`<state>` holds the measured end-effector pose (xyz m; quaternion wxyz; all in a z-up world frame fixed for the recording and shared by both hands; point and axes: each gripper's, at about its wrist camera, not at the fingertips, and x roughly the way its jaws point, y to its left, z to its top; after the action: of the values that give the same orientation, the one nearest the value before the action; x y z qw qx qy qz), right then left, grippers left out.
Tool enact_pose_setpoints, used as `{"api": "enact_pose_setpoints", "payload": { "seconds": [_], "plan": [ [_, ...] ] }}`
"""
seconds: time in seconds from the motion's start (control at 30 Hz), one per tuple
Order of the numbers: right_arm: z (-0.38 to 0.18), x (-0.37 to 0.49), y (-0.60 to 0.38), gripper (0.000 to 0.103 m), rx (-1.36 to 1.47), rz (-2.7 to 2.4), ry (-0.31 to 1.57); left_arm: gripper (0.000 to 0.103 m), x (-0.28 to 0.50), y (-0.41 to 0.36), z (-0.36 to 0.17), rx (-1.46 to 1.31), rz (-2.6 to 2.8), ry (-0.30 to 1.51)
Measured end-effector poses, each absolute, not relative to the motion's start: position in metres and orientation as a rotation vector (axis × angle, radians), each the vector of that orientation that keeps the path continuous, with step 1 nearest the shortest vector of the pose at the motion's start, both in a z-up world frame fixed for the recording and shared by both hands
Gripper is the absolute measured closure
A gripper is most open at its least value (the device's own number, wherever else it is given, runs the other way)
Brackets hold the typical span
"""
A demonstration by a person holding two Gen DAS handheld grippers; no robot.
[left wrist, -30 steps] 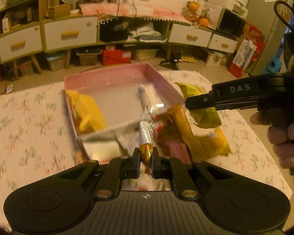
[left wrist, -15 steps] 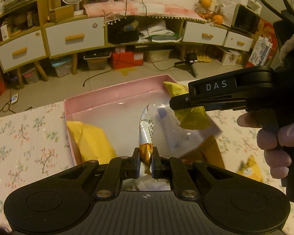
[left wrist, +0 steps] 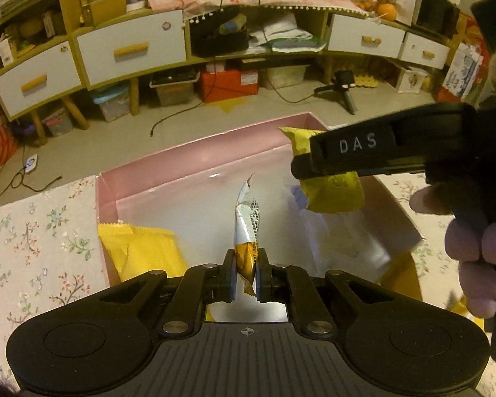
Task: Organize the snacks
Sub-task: 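Carry both snacks over the pink box and open both tools to drop them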
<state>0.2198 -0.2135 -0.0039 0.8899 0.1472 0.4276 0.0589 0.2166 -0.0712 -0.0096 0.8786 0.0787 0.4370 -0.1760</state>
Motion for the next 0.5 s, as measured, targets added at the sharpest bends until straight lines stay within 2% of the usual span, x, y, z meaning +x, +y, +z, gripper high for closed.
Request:
{"api": "enact_pose_setpoints", "payload": {
  "seconds": [0.23,0.27,0.3,0.33,0.37,0.5],
  "plan": [
    [-0.007,0.221,-0.22,0.056,0.338,0.105,0.888,0.094,0.229,-0.073,-0.012,0.154,-0.347,0.927],
    [-0.006,0.22,-0.222,0.053,0.35,0.098,0.886,0.091,0.229,-0.073,-0.013,0.157,-0.349,0.928],
    [-0.006,0.221,-0.224,0.043,0.363,0.094,0.884,0.088,0.229,-0.073,-0.013,0.163,-0.351,0.928],
    [-0.005,0.22,-0.225,0.037,0.376,0.093,0.878,0.087,0.228,-0.074,-0.013,0.171,-0.354,0.922],
    [-0.002,0.218,-0.226,0.036,0.385,0.095,0.873,0.085,0.226,-0.074,-0.012,0.177,-0.352,0.916],
    [0.003,0.215,-0.229,0.029,0.386,0.094,0.864,0.054,0.224,-0.073,-0.007,0.165,-0.354,0.901]
  ]
}}
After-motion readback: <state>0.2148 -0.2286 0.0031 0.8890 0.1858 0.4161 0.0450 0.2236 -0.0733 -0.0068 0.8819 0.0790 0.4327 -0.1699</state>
